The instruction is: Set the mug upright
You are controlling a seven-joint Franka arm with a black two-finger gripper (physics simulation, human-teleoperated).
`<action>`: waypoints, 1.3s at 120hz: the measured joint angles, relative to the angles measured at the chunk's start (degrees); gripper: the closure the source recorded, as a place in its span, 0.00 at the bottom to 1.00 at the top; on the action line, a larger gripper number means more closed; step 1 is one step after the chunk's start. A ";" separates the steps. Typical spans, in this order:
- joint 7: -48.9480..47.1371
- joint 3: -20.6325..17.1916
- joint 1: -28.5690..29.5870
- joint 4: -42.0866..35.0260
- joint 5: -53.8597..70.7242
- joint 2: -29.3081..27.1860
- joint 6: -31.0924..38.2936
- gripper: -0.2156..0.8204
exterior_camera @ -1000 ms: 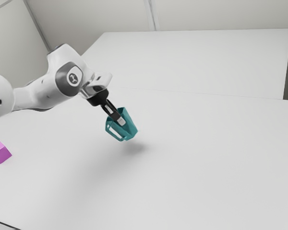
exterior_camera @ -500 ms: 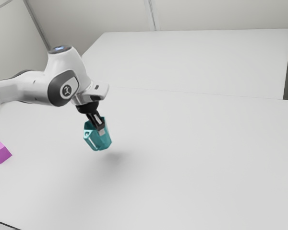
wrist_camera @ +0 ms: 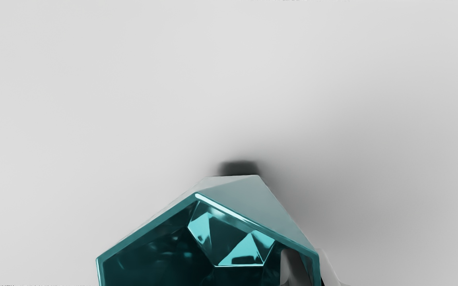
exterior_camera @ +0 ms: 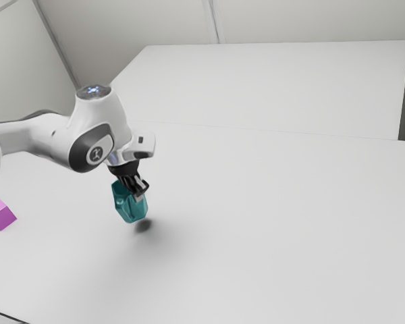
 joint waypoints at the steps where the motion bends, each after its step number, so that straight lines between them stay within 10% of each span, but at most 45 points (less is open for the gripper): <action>1: -0.22 -0.02 0.01 -0.12 0.07 -0.01 0.22 0.97; 156: -16.58 -0.21 0.01 -4.38 0.99 4.16 10.74 0.88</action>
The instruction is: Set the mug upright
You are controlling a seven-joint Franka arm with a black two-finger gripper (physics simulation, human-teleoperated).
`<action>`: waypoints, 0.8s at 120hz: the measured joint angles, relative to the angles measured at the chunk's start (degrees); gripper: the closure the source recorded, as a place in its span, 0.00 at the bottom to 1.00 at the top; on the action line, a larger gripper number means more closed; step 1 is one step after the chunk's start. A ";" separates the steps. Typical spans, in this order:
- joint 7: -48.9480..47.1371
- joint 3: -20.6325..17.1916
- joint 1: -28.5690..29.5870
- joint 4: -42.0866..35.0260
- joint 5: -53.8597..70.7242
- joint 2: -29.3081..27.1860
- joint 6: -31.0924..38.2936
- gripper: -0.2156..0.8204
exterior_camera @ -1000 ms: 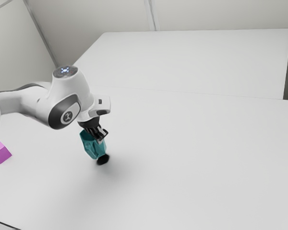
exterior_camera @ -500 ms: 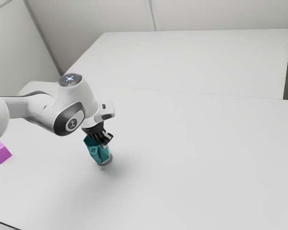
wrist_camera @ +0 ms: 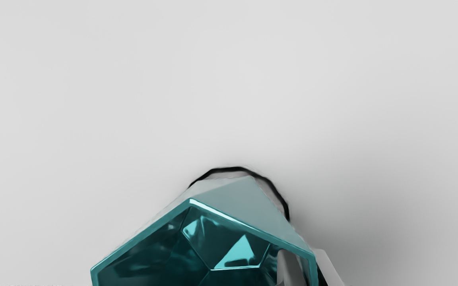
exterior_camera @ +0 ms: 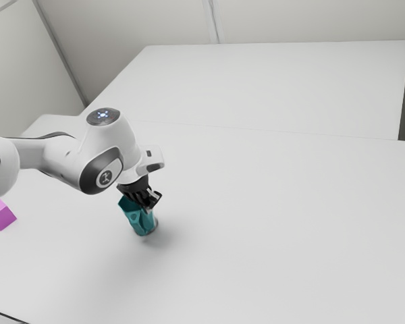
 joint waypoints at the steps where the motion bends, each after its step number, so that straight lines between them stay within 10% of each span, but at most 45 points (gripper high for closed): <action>1: -0.03 0.00 0.00 0.00 -0.02 0.00 0.00 0.87; 43: -0.70 0.08 0.16 0.45 -0.36 -2.00 -0.10 0.39; 96: -0.16 0.09 0.58 18.57 -2.49 1.55 -14.56 0.24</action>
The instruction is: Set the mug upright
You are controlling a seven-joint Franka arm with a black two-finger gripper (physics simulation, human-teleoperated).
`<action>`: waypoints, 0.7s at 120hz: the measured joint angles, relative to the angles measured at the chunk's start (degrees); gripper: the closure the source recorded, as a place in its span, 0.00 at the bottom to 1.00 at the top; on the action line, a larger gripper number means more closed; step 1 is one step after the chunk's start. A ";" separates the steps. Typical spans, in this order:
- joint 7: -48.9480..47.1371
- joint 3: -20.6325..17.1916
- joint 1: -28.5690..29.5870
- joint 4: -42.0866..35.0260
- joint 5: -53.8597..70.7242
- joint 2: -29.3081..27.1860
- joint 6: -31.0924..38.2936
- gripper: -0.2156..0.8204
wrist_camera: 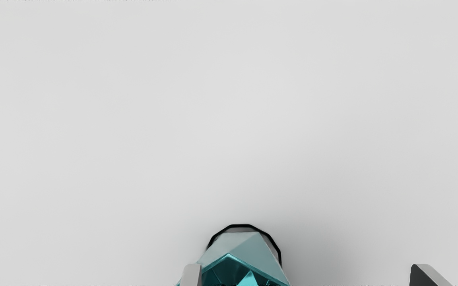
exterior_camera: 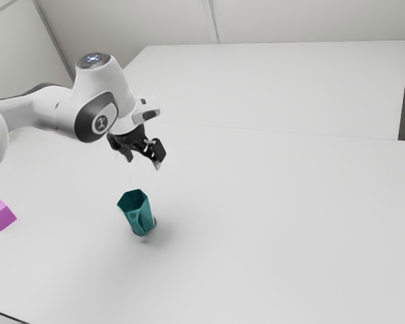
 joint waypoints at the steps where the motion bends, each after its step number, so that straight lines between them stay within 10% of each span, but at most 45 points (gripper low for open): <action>1: 0.01 -0.01 0.02 0.44 -0.09 0.12 -0.50 0.24; 84: 0.39 -3.08 2.45 24.77 -2.14 6.67 -24.95 0.22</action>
